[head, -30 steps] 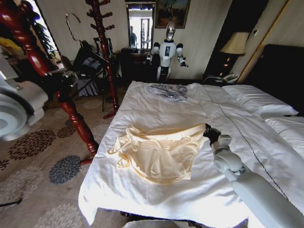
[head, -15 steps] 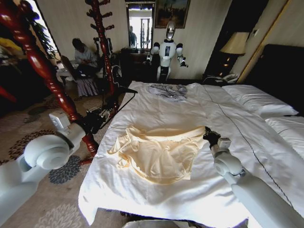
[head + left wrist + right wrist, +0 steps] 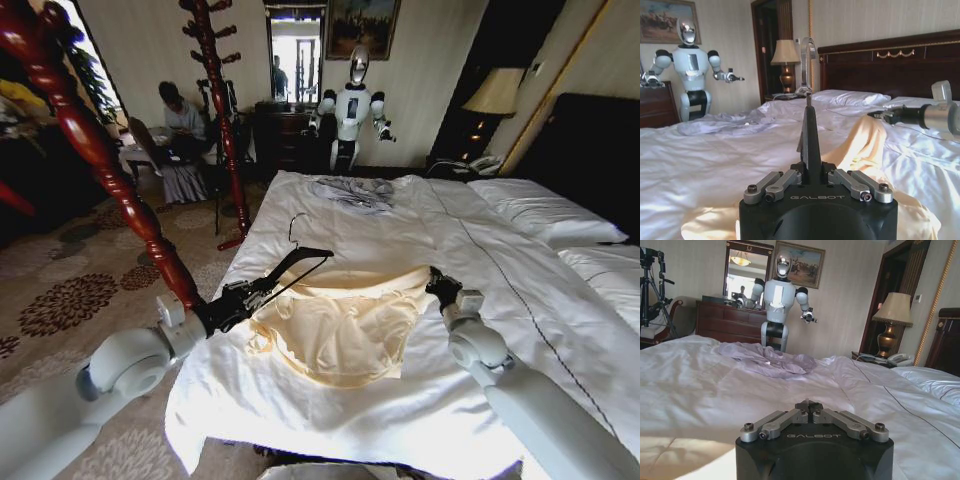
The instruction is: Pick up the clothes from the bed and hang them on the clothes hanger.
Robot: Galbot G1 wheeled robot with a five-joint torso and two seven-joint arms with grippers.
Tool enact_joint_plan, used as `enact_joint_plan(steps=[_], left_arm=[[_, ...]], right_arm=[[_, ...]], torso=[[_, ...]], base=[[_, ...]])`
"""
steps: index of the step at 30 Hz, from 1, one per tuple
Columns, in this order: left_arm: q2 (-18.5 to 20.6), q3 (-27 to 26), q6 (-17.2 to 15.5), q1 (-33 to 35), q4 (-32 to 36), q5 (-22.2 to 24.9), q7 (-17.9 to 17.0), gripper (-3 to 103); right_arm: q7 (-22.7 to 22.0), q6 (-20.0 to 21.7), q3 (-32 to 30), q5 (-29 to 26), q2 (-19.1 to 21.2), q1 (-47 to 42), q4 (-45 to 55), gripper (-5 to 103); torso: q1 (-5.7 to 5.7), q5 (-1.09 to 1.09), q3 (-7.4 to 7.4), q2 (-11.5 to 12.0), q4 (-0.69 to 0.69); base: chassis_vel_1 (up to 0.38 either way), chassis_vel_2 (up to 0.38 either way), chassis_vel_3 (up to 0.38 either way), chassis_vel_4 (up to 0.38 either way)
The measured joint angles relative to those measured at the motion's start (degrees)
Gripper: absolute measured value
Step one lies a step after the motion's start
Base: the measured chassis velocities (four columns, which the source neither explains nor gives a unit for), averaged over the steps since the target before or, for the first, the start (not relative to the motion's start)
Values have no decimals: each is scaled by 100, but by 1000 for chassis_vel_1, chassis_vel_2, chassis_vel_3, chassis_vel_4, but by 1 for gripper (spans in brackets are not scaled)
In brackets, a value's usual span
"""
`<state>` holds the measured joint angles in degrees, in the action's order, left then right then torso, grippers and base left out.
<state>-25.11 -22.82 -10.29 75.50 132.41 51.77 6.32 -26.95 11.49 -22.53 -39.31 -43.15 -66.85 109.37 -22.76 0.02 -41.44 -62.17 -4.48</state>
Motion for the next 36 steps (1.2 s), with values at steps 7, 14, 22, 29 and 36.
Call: enact_joint_plan(steps=[7,14,22,29,36], left_arm=[[-255,186,292,252,-270,-449,547,16],[-319,421,569,297,-574,-619,1286,16],[-520,1179,807,-520,-1141,-802,1551,16],[-910,2515,912,-1897,-1705,-798,1689,16],[-1260,3223,880,-2827,-2142,-685,1567,16]], right_arm=[[79,-48,158,-65,-1,178,-55,0],[97,-60,192,-232,40,329,-25,0],[63,-25,244,-467,113,432,123,0],[-34,89,184,-871,244,435,476,0],[-97,176,2,-1205,430,367,879,0]], torso=[[0,-2,0,0,0],[0,-1,0,0,2],[0,0,-1,0,2],[0,0,-1,0,1],[-1,0,-1,0,0]], base=[[0,0,0,0],[0,0,0,0],[0,0,0,0],[0,0,0,0],[0,0,0,0]])
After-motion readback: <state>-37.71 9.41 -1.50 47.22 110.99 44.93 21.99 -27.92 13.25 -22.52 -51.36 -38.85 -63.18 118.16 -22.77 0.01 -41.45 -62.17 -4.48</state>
